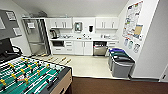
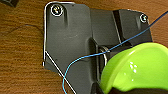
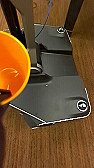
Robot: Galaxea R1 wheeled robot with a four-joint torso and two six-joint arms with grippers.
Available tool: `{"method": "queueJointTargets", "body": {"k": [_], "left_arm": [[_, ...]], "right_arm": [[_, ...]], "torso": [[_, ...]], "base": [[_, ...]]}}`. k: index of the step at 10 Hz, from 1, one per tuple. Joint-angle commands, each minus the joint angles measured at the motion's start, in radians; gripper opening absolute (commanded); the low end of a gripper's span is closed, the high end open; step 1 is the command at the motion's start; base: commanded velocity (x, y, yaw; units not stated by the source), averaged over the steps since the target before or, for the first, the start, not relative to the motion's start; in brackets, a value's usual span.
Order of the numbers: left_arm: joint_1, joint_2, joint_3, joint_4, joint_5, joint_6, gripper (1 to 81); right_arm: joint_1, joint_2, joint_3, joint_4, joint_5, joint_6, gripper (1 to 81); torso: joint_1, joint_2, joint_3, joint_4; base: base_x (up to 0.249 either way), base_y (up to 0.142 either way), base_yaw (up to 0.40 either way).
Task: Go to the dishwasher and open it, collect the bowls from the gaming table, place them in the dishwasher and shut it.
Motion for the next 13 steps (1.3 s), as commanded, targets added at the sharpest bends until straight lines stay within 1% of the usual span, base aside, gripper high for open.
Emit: {"method": "queueJointTargets", "body": {"k": [1,13], "left_arm": [[-0.038,-0.011,0.004,0.012,0.056,0.004,1.0],[-0.037,-0.013,0.004,0.010,0.059,0.004,1.0]], "right_arm": [[0.036,-0.025,0.002,-0.009,-0.048,-0.004,1.0],[0.039,-0.022,0.005,-0.012,-0.050,-0.005,1.0]], "torso": [[0.000,0.000,0.000,0.000],[-0.001,0.000,0.000,0.000]], "base": [[0.161,-0.064,0.000],[0.161,-0.067,0.000]]}}
